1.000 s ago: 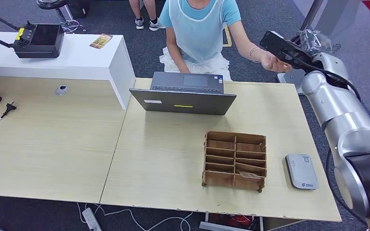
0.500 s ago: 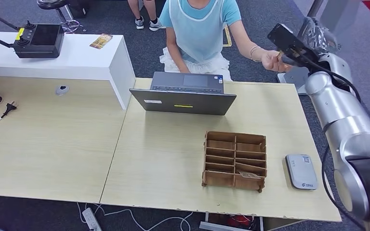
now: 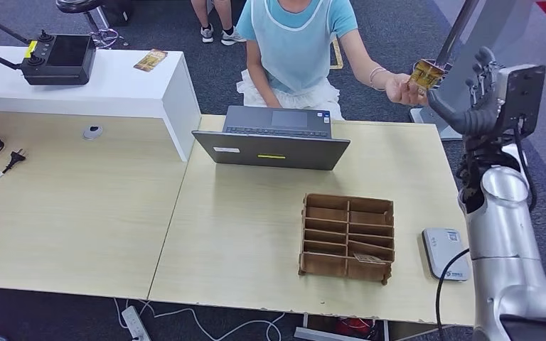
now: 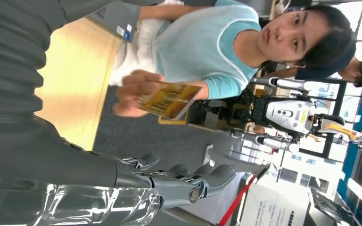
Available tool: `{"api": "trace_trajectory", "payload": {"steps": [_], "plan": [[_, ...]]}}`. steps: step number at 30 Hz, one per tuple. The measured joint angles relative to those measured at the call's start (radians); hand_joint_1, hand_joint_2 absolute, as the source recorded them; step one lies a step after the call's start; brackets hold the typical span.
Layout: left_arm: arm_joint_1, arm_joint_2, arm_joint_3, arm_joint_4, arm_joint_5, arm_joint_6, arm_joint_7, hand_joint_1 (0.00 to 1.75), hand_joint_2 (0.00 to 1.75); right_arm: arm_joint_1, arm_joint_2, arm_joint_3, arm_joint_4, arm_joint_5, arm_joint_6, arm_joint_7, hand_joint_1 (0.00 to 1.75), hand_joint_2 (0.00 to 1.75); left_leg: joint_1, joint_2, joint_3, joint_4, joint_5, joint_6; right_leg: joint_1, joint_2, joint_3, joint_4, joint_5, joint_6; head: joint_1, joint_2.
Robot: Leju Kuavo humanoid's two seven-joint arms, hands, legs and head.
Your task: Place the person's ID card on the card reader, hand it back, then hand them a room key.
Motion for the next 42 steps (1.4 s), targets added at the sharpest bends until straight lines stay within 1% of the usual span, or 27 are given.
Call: {"api": "trace_trajectory", "payload": {"steps": [2,4,8,10,13,17,19,22,26,28,32,37,40,42], "plan": [[0.001,0.0,0.003,0.0,0.004,0.002,0.0,0.0,0.0,0.054,0.0,-0.014,-0.056,-0.026,0.008,-0.002,0.0,1.75,0.0,0.001,0.0,0.0,0.0,0.0,0.0,0.001,0.0,0.0,0.0,0.0,0.0,0.0],[0.001,0.0,0.007,0.0,0.007,0.003,0.0,0.0,0.0,0.096,0.0,-0.029,-0.105,-0.083,0.029,-0.007,0.0,1.75,0.0,0.001,0.0,0.0,0.0,0.0,0.0,0.001,0.0,0.0,0.0,0.0,0.0,0.0],[0.004,0.0,0.016,0.0,0.02,0.011,0.005,0.0,0.0,0.225,0.0,-0.06,-0.239,-0.31,0.095,-0.011,0.0,1.75,0.0,-0.001,0.0,0.0,0.0,0.0,0.0,-0.001,0.0,0.0,0.0,0.0,0.0,0.0],[0.006,0.0,0.022,0.0,0.025,0.017,0.007,0.0,0.0,0.304,0.0,-0.066,-0.318,-0.377,0.116,-0.02,0.0,1.75,0.0,-0.001,0.0,0.0,-0.001,0.0,0.0,-0.001,0.0,0.0,0.0,0.0,0.0,0.0],[0.007,0.0,0.032,0.0,0.033,0.021,0.007,0.0,0.0,0.418,0.001,-0.067,-0.433,-0.398,0.133,-0.051,0.0,1.75,0.0,0.0,0.0,-0.001,-0.002,0.0,0.0,0.0,0.0,0.0,-0.001,0.0,0.0,0.0],[0.008,0.001,0.042,0.0,0.041,0.022,0.006,0.0,0.0,0.525,0.002,-0.065,-0.545,-0.379,0.129,-0.084,0.0,1.75,0.0,0.0,0.0,-0.001,-0.002,0.001,0.0,0.0,0.0,0.0,-0.002,0.0,0.0,0.0],[0.008,0.0,0.046,0.0,0.044,0.022,0.004,0.0,0.0,0.575,0.002,-0.062,-0.59,-0.327,0.103,-0.111,0.0,1.75,0.0,0.0,0.0,-0.001,-0.002,0.001,0.0,-0.001,0.0,0.0,-0.002,0.0,0.0,0.0],[0.009,0.0,0.055,0.0,0.05,0.022,0.001,0.0,0.0,0.635,0.002,-0.053,-0.639,-0.205,0.056,-0.157,0.0,1.75,0.0,0.001,0.0,-0.001,-0.002,0.001,0.0,0.0,0.0,0.0,-0.002,0.0,0.0,0.0],[0.008,0.0,0.063,0.0,0.057,0.021,-0.001,0.0,0.0,0.692,0.002,-0.036,-0.689,-0.006,-0.018,-0.207,0.0,1.75,0.0,0.001,0.0,-0.001,-0.002,0.001,0.0,0.0,0.0,0.0,-0.002,0.0,0.0,0.0],[0.008,-0.001,0.068,0.0,0.06,0.021,-0.002,0.0,0.0,0.723,0.002,-0.021,-0.712,0.086,-0.058,-0.212,0.0,1.75,0.0,0.001,0.0,-0.001,-0.002,0.001,0.0,0.0,0.0,0.0,-0.002,0.0,0.0,0.0],[0.009,-0.002,0.082,0.0,0.073,0.024,-0.009,0.0,0.0,0.8,0.001,0.017,-0.746,0.254,-0.133,-0.196,0.0,1.75,0.0,0.001,0.0,-0.001,-0.003,0.001,0.0,0.0,0.0,0.0,-0.002,0.0,0.0,0.0],[0.008,-0.004,0.094,0.0,0.076,0.028,-0.01,0.0,0.0,0.877,0.0,0.061,-0.767,0.386,-0.217,-0.166,0.0,1.75,0.0,0.001,0.0,-0.001,-0.003,0.001,0.0,0.0,0.0,0.0,-0.002,0.0,0.0,0.0],[0.008,-0.008,0.101,0.0,0.077,0.027,-0.006,0.0,0.0,0.91,0.0,0.085,-0.775,0.487,-0.277,-0.119,0.0,1.75,0.0,0.002,0.0,-0.001,-0.003,0.001,0.0,0.0,0.0,0.0,-0.002,0.0,0.0,0.0],[0.008,-0.012,0.105,0.0,0.074,0.027,0.0,0.0,0.0,0.931,0.0,0.102,-0.779,0.601,-0.332,-0.06,0.0,1.75,0.0,0.002,0.0,-0.001,-0.003,0.001,0.0,0.0,0.0,0.0,-0.002,0.0,0.0,0.0]]}}
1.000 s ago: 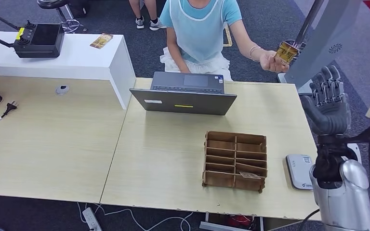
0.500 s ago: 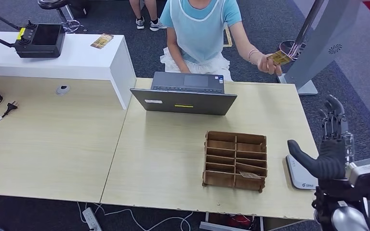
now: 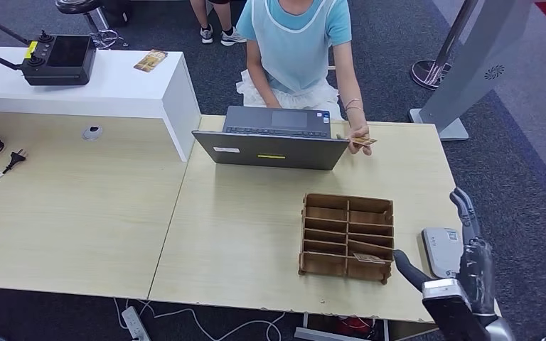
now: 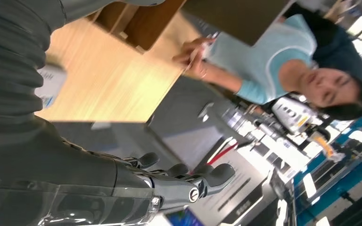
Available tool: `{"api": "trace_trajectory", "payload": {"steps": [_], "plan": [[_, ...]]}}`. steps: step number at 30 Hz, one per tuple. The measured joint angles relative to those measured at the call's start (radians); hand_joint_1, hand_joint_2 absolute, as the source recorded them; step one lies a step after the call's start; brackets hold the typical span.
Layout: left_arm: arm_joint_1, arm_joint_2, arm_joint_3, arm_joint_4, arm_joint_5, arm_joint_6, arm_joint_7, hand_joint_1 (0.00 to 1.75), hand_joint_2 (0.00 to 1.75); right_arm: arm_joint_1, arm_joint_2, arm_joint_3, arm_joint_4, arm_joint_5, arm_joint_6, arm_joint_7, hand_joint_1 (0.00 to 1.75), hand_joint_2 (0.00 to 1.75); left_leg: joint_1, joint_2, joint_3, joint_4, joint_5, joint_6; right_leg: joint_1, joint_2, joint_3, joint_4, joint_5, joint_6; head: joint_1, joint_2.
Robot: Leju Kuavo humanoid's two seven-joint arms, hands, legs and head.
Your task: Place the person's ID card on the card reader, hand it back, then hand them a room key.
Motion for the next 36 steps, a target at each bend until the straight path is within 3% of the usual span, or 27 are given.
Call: {"api": "trace_trajectory", "payload": {"steps": [7,18,36], "plan": [[0.0,-0.004,0.003,0.0,-0.016,-0.003,0.01,0.0,0.0,0.04,0.0,0.048,0.01,0.259,-0.107,0.17,0.0,1.75,0.0,0.001,0.0,0.0,0.0,0.0,0.0,0.0,0.0,0.0,0.0,0.0,0.0,0.0],[-0.003,-0.004,0.002,0.0,-0.051,-0.015,0.01,0.0,0.0,0.017,0.0,0.101,0.05,0.617,-0.184,0.264,0.0,1.75,0.0,0.001,0.001,0.0,0.0,0.0,0.0,0.001,0.0,0.0,0.0,0.0,0.0,0.0],[-0.004,-0.004,0.003,0.0,-0.042,-0.018,0.023,0.0,0.0,0.015,-0.081,0.18,0.075,0.671,-0.111,0.404,0.0,1.75,0.0,0.001,0.001,0.0,0.0,0.0,0.0,0.001,0.0,0.0,0.0,0.0,0.0,0.0]]}}
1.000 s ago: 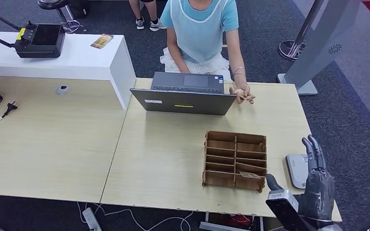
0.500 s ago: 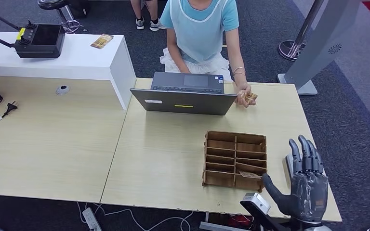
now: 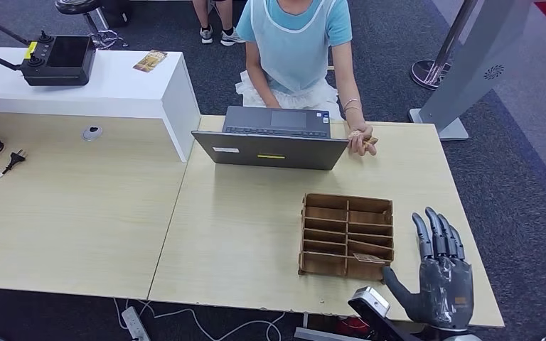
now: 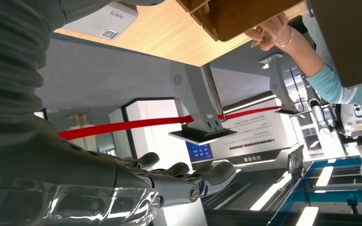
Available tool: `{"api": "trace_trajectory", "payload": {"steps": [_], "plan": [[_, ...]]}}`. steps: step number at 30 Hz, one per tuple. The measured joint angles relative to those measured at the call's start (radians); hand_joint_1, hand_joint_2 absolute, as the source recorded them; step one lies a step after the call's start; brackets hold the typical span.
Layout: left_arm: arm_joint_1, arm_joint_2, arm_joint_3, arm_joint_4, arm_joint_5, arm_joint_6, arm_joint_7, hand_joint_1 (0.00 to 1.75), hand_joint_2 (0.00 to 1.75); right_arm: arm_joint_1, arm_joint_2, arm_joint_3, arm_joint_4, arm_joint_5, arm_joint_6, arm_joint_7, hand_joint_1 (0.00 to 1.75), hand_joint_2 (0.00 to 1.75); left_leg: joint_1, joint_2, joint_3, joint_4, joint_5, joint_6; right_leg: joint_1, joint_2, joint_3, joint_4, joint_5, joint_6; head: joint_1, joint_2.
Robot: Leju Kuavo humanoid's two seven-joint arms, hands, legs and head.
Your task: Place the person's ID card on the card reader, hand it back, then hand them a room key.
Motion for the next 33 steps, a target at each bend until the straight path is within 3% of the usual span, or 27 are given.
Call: {"api": "trace_trajectory", "payload": {"steps": [5,12,23,33], "plan": [[0.0,0.0,0.0,0.0,-0.011,0.0,0.004,0.0,0.0,0.014,-0.014,0.009,-0.002,0.029,0.016,0.038,0.0,1.75,0.0,0.0,0.0,0.0,0.0,0.0,0.0,0.0,0.0,0.0,0.0,0.0,0.0,0.0],[0.0,0.003,0.022,-0.002,0.062,-0.024,-0.015,0.0,0.0,0.06,-0.067,0.035,-0.049,-0.056,0.038,0.057,0.0,1.75,0.0,0.0,0.0,0.0,0.0,0.0,0.0,0.0,0.0,0.0,0.0,0.0,0.0,0.0],[0.005,0.016,0.058,-0.016,0.064,-0.023,-0.048,0.0,0.0,0.213,-0.223,0.064,-0.244,-0.084,0.044,0.144,0.0,1.75,0.0,0.0,0.0,0.0,-0.002,0.0,0.0,0.0,0.0,0.0,-0.001,0.001,0.0,0.0],[0.021,0.027,0.065,-0.045,0.045,-0.022,-0.056,0.0,0.0,0.24,-0.325,0.107,-0.318,-0.067,0.028,0.219,0.0,1.75,0.0,0.001,0.001,0.0,-0.002,0.0,0.0,0.001,0.0,0.0,-0.001,0.001,0.0,0.0]]}}
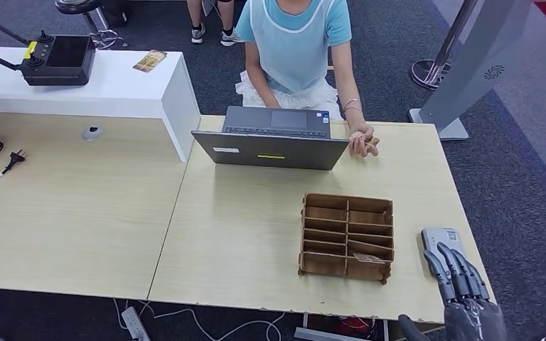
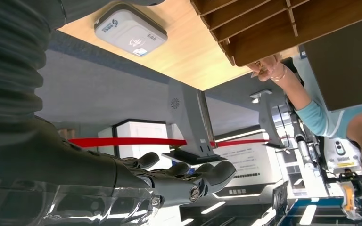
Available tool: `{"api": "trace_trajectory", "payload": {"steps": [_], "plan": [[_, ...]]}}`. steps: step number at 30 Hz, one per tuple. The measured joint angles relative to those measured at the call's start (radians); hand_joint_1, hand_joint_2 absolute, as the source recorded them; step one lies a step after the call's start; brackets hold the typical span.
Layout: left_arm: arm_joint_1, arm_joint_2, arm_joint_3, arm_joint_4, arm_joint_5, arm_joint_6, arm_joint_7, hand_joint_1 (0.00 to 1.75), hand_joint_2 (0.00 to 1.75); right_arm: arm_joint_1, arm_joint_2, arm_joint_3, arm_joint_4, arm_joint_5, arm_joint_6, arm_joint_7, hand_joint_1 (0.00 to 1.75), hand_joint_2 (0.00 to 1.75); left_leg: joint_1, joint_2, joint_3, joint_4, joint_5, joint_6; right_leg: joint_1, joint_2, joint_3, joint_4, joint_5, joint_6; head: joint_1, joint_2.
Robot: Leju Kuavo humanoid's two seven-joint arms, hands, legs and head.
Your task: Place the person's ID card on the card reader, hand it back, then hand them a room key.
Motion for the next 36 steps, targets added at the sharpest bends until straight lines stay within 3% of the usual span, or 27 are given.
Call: {"api": "trace_trajectory", "payload": {"steps": [6,11,19,28,32,36], "plan": [[0.021,-0.008,0.003,-0.032,-0.024,-0.011,0.008,0.0,0.0,0.037,-0.03,0.007,-0.06,0.051,0.007,0.055,0.0,1.75,0.0,0.0,0.0,0.0,-0.001,0.0,0.0,0.0,0.0,0.0,-0.001,0.0,0.0,0.0],[0.044,-0.043,0.018,-0.095,-0.051,-0.052,0.028,0.0,0.0,0.057,-0.08,0.023,-0.101,0.091,0.012,0.14,0.0,1.75,0.0,0.0,-0.001,0.0,-0.002,0.001,0.0,0.001,0.0,0.0,-0.001,0.0,0.0,0.0],[0.048,-0.076,0.056,-0.165,-0.069,-0.07,0.003,0.0,0.0,0.047,-0.135,0.023,-0.106,0.052,0.002,0.131,0.0,1.75,-0.001,0.0,0.0,0.0,-0.002,0.002,0.0,0.001,0.001,0.0,-0.001,0.0,0.0,0.0],[0.022,-0.053,0.086,-0.144,-0.081,-0.032,-0.051,0.0,0.0,0.027,-0.123,-0.111,-0.1,-0.066,0.095,-0.064,0.0,1.75,0.0,0.001,0.001,0.0,-0.002,0.002,0.0,0.001,0.001,0.0,-0.001,0.0,0.0,0.0],[0.005,-0.038,0.099,-0.112,-0.077,-0.021,-0.05,0.0,0.0,-0.036,-0.079,-0.185,-0.06,-0.134,0.163,-0.185,0.0,1.75,-0.001,0.001,0.002,0.0,-0.002,0.002,0.0,0.002,0.001,0.0,-0.001,0.0,0.0,0.0],[-0.01,-0.03,0.11,-0.083,-0.072,-0.019,-0.045,0.0,0.0,-0.117,-0.022,-0.245,0.003,-0.153,0.213,-0.251,0.0,1.75,-0.001,0.001,0.002,0.0,-0.001,0.002,-0.001,0.002,0.001,0.0,0.0,0.0,0.0,0.0]]}}
